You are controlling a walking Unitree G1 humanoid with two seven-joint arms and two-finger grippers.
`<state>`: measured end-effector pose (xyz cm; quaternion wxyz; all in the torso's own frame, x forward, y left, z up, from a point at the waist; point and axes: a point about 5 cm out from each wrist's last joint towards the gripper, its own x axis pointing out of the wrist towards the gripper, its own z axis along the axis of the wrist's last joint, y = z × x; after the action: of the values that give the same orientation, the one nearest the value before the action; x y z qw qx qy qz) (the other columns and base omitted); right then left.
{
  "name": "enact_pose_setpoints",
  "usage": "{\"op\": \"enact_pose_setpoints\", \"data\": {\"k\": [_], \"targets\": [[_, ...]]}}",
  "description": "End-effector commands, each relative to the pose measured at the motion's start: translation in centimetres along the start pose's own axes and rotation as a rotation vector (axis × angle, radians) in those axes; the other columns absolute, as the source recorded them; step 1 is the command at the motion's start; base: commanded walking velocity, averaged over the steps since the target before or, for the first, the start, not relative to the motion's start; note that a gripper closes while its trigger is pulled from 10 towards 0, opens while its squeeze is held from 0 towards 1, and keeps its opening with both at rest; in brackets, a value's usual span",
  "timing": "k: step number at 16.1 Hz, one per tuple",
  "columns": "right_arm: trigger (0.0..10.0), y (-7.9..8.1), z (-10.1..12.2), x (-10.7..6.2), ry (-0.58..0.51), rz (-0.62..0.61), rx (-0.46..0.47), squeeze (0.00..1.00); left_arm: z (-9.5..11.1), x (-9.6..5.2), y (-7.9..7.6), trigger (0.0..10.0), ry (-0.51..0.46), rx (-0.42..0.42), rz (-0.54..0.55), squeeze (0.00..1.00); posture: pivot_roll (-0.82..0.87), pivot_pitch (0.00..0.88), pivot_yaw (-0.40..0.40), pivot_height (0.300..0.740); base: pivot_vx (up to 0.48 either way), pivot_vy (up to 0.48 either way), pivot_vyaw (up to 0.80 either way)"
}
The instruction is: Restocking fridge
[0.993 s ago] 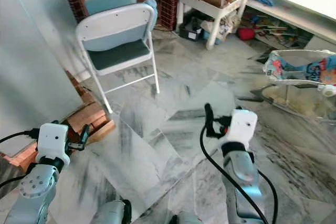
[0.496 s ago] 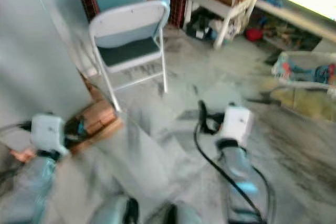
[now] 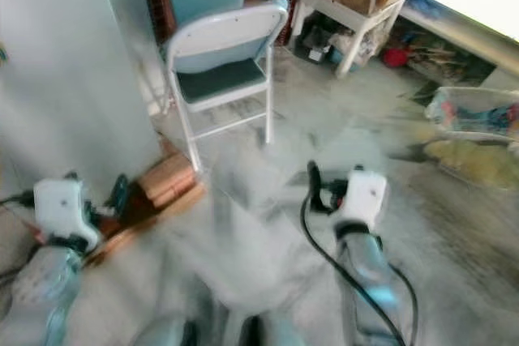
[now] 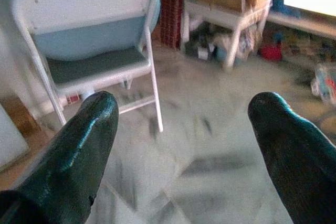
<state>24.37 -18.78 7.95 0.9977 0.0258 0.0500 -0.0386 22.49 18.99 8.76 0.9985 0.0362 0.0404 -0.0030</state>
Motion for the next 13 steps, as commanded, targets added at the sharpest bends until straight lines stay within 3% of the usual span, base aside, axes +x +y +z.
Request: {"op": "enact_pose_setpoints", "data": {"k": [1, 4, 13], "targets": [[10.0, 0.1, 0.0, -0.2, -0.002, 0.001, 0.004, 0.0, 0.0, -0.3, 0.1, 10.0, 0.007, 0.01, -0.01, 0.0, 0.13, 0.163, -0.076, 0.74, 0.0, 0.48, 0.0], [10.0, 0.3, 0.3, 0.2, -0.011, 0.001, 0.012, 0.0, -0.1, -0.3, -0.5, 10.0, 0.011, 0.022, -0.051, 0.0, 0.13, 0.165, -0.076, 0.74, 0.0, 0.48, 0.0], [10.0, 0.1, -0.1, -0.4, -0.06, -0.103, 0.025, 0.0, -0.3, 2.7, -1.2, 10.0, 0.007, 0.17, -0.199, 0.0, 0.08, 0.094, 0.036, 0.74, 0.0, 0.0, 0.0]]}}
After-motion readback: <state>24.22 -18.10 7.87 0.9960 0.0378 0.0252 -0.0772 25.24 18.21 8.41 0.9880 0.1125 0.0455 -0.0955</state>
